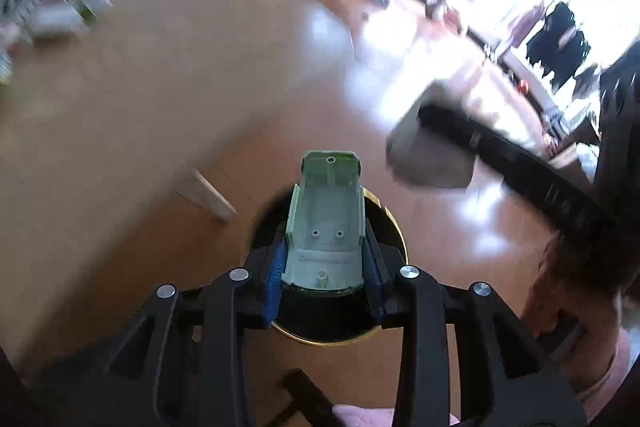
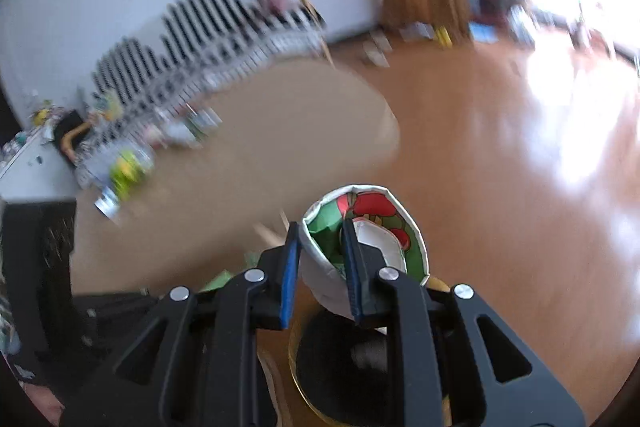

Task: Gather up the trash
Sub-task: 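Carry tray and cup over the bin and open both grippers, then grasp silver foil strip with left gripper while right gripper grasps yellow corn snack bag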

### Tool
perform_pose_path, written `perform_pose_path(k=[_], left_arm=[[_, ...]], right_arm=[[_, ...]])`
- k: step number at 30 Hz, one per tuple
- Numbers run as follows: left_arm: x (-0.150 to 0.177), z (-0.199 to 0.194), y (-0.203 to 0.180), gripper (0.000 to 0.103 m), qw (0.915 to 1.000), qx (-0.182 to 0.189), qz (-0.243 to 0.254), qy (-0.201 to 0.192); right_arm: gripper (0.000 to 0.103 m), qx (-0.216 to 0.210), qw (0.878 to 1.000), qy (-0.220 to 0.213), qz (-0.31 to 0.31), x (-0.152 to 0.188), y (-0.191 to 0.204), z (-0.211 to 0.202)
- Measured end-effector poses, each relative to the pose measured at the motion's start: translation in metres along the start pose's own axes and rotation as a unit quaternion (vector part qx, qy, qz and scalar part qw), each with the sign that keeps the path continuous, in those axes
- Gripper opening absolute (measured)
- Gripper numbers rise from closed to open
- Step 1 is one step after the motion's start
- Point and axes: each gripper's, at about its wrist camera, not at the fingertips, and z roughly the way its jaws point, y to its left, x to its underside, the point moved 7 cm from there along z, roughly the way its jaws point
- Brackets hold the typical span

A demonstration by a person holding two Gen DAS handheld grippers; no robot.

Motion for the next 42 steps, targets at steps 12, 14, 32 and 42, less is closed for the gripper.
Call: perform_pose_path(k=[12, 14, 32, 42], left_arm=[[0.016, 0.038, -0.006, 0.034, 0.9982, -0.011, 0.020, 0.056], [0.015, 0.041, -0.004, 0.040, 0.9982, -0.018, 0.021, 0.053], [-0.038, -0.135, 0.130, 0.097, 0.9731, -0.182, -0.026, -0.138], [0.004, -0.209, 0.324, 0.097, 0.9259, -0.296, -0.189, -0.139]], right_arm=[[0.021, -0.006, 0.997, 0.047, 0.058, 0.049, -0.051, 0.016], [0.021, -0.010, 0.996, 0.047, 0.070, 0.047, -0.055, 0.017], [0.096, 0.081, 0.989, 0.029, 0.121, 0.028, -0.064, 0.015], [0.096, -0.006, 0.999, 0.034, -0.025, -0.023, 0.100, 0.062]])
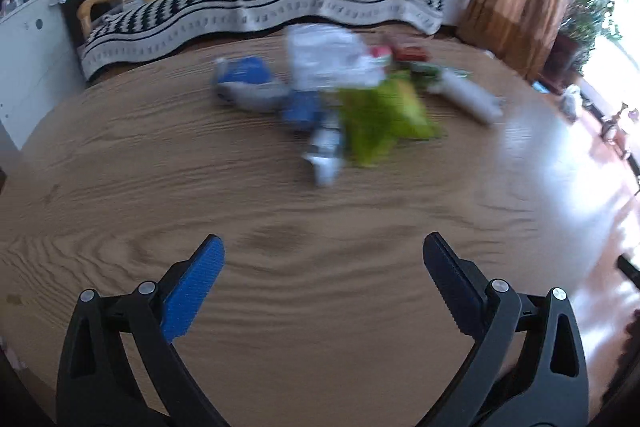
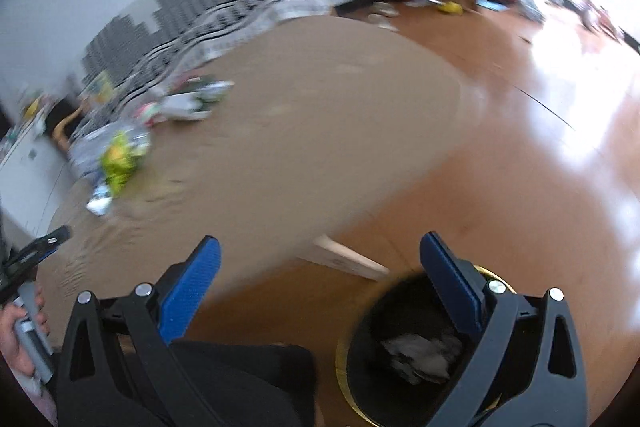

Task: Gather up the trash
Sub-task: 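Grasp silver foil strip with left gripper while right gripper grasps yellow corn snack bag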

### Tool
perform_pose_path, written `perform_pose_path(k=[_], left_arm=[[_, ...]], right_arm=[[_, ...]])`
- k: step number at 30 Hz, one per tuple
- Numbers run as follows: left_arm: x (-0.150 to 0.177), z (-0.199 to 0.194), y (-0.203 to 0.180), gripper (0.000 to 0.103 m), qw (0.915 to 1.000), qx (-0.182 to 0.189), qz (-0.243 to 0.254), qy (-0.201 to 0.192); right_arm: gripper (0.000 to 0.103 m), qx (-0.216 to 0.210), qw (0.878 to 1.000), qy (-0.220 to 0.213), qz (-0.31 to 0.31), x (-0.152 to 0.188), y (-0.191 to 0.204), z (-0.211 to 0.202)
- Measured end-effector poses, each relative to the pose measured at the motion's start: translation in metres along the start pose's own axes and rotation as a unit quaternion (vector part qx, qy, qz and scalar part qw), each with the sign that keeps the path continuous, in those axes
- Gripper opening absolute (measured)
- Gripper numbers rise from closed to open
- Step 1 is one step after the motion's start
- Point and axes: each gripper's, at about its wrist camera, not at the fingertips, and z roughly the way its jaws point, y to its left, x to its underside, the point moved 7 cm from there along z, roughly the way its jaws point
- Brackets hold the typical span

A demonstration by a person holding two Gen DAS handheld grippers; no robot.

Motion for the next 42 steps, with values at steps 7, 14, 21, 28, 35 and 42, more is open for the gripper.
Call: perform_pose_path(k=[7, 14, 21, 28, 35, 42], left_arm=[[-0.018, 0.038, 0.016, 0.097, 0.9998, -0.001, 0.018, 0.010], [-0.028, 0.065, 0.007, 0.097, 0.9981, 0.018, 0.059, 0.006], [-0.038, 0.087, 0.012, 0.097, 0.9961, 0.023, 0.084, 0.013], [-0.049, 0.096, 0.017, 0.096, 0.9946, 0.056, 0.086, 0.015], [-0.050, 0.107, 0.002, 0.077, 0.9924, 0.062, 0.100, 0.035], [-0.049, 0.098, 0.001, 0.026, 0.9933, 0.080, 0.077, 0.033]], right_arm=[[0.096, -0.068, 0.996, -0.014, -0.048, -0.055, 0.126, 0.040], [0.096, -0.112, 0.979, 0.011, -0.173, -0.071, 0.238, 0.092], [0.096, -0.130, 0.958, 0.024, -0.254, -0.080, 0.282, 0.132], [0.096, -0.165, 0.941, 0.039, -0.294, -0.073, 0.296, 0.154], [0.075, -0.162, 0.942, 0.061, -0.287, -0.076, 0.305, 0.177], [0.056, -0.148, 0.946, 0.048, -0.285, -0.068, 0.302, 0.176]])
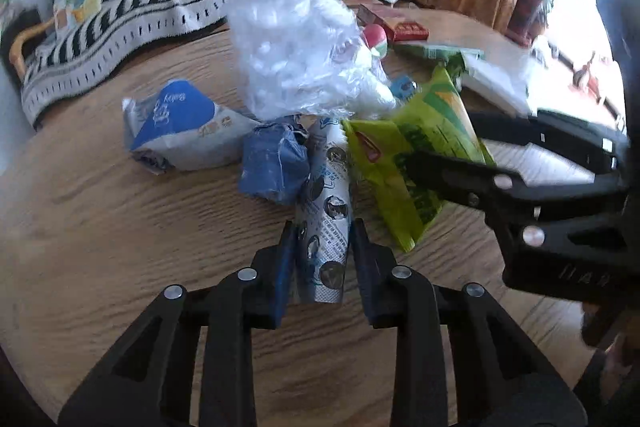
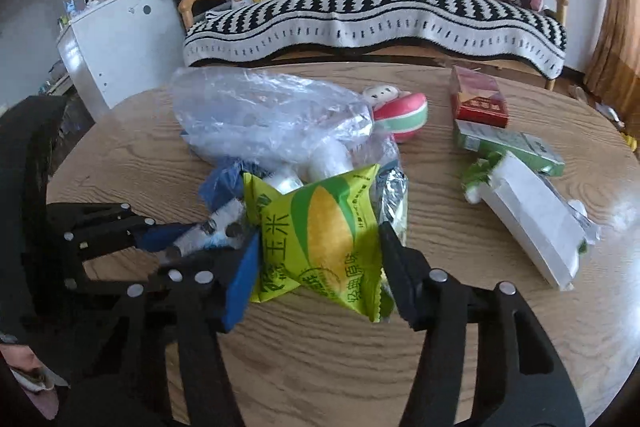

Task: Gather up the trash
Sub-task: 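Grasp silver foil strip with left gripper while right gripper grasps yellow corn snack bag, then carry foil strip and snack bag over the bin and release both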

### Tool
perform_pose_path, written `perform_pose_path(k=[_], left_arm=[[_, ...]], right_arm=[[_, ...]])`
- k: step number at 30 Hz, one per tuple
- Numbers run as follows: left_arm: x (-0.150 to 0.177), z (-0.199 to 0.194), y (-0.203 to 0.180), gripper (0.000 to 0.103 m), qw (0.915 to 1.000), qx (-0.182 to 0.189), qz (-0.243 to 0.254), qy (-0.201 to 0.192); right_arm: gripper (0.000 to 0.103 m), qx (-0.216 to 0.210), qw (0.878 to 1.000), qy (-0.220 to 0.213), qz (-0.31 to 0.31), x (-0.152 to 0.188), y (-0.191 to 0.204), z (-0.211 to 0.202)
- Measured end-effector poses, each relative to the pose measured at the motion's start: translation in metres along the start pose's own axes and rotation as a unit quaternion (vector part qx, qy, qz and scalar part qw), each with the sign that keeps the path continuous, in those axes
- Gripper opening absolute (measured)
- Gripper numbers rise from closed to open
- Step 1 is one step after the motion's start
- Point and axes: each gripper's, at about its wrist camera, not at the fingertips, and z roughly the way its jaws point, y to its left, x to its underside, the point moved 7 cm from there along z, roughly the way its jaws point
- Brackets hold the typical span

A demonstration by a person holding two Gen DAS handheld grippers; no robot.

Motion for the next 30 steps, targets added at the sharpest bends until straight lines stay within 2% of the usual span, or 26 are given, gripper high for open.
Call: perform_pose_path(k=[8, 14, 30], left_arm=[[0.006, -0.029, -0.002, 0.026, 0.9991, -0.008, -0.017, -0.039], [0.006, -0.037, -0.004, 0.026, 0.9987, -0.005, -0.017, -0.047], [0.001, -0.040, 0.003, 0.026, 0.9984, -0.005, -0.022, -0.053]], right_arm=[[0.049, 0.024, 0.996, -0.065, 0.058, 0.012, -0.023, -0.053], [0.049, 0.001, 0.994, -0.064, 0.090, 0.012, -0.032, -0.054], [0.049, -0.004, 0.993, -0.059, 0.097, 0.006, -0.027, -0.046]])
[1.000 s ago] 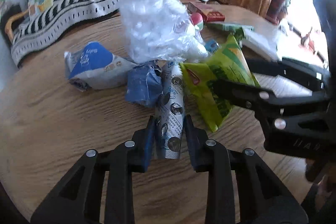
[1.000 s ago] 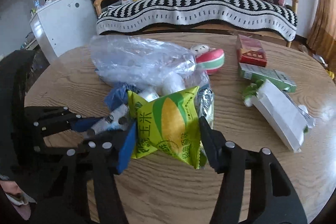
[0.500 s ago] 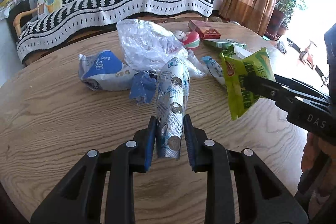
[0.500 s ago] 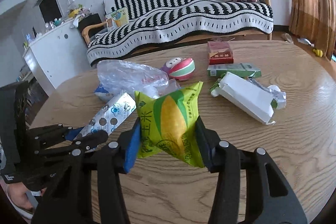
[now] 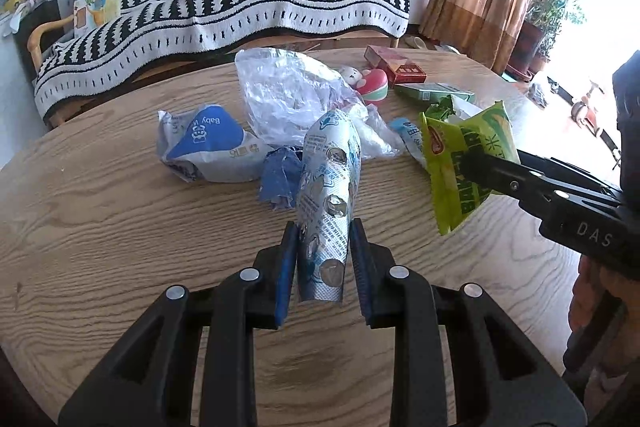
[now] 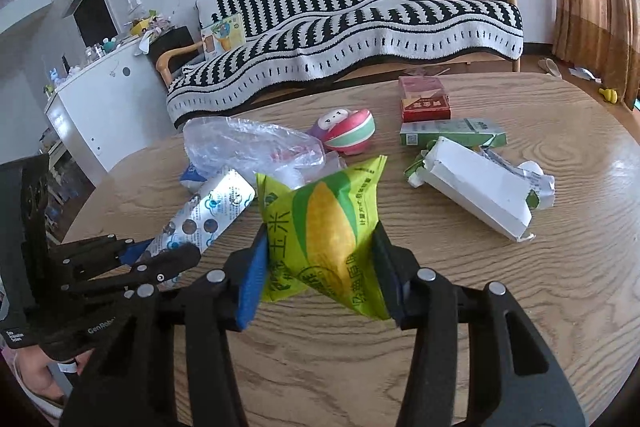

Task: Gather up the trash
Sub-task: 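Carry foil strip and snack bag over the bin and release both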

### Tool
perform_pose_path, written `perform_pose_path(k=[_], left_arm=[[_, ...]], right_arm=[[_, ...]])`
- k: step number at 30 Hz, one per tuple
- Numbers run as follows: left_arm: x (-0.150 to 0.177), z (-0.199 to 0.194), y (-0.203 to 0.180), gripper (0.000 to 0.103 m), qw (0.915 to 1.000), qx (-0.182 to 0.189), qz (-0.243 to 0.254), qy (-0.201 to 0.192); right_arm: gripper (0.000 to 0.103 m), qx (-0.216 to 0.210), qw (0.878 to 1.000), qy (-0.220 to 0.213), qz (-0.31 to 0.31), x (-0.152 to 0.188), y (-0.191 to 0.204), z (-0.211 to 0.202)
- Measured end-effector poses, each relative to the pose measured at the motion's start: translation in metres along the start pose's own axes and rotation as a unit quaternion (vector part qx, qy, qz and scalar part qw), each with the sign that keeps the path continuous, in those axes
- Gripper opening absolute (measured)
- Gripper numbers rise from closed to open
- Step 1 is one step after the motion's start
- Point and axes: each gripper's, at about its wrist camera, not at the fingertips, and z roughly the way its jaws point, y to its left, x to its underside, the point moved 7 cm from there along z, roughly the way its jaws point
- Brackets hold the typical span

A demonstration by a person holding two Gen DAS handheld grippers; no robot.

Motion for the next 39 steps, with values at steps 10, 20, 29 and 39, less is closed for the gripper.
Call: perform_pose_path(k=[10, 20, 29, 39], left_arm=[[0.000, -0.001, 0.000, 0.026, 1.0000, 0.000, -0.002, 0.000], [0.001, -0.019, 0.004, 0.026, 0.9993, -0.016, -0.028, -0.017], [0.025, -0.080, 0.013, 0.026, 0.9968, -0.047, -0.058, -0.029], [0.025, -0.133, -0.105, 0.026, 0.9983, 0.030, 0.011, -0.050]], right_arm=[[0.049, 0.003, 1.000, -0.001, 0.003, 0.001, -0.001, -0.001], [0.049, 0.013, 1.000, -0.024, 0.001, 0.001, -0.002, -0.025], [0.049, 0.039, 0.998, -0.044, 0.039, 0.028, -0.045, -0.094], [0.049, 0.097, 0.988, -0.086, 0.083, 0.083, -0.105, -0.236]])
